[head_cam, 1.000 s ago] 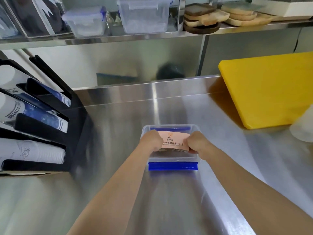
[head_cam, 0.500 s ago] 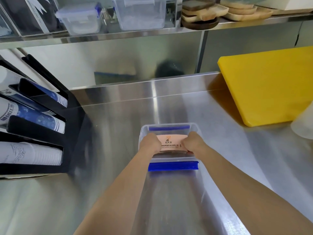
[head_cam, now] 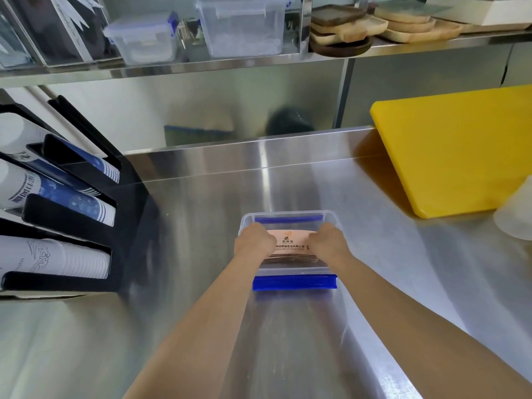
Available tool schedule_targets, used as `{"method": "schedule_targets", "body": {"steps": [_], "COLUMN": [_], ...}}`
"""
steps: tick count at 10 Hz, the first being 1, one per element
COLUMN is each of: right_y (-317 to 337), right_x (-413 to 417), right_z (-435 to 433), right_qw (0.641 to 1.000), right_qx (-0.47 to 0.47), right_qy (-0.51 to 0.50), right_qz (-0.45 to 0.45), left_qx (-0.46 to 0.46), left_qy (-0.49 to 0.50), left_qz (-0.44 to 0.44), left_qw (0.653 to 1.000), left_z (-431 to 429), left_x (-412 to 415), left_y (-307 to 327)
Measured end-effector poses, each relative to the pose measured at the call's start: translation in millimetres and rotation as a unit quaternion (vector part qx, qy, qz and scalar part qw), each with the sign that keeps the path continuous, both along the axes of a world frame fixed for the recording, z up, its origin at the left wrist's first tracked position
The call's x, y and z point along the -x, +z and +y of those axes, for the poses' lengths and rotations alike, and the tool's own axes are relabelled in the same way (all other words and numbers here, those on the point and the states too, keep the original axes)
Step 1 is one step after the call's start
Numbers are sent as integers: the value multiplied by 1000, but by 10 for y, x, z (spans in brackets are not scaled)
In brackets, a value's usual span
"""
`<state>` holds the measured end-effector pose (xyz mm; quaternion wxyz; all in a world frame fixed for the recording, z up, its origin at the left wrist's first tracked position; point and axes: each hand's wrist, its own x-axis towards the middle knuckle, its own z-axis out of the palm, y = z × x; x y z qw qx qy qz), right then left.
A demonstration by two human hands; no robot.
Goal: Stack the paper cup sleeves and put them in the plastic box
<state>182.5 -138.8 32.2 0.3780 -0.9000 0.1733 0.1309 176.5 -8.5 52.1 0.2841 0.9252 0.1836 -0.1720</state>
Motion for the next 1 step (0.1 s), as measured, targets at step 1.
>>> {"method": "schedule_targets", "body": {"steps": [1], "right_y": [155], "right_x": [36], "right_z": [-58], "right_qw": [998], "right_qx": [-33], "right_qy": [-20], "right_qz": [-46], "left_qx": [-6], "left_qy": [-5], "left_qz": [-34], "left_qw": [999], "left_z": [89], "left_x": [-3], "left_y": [166]}}
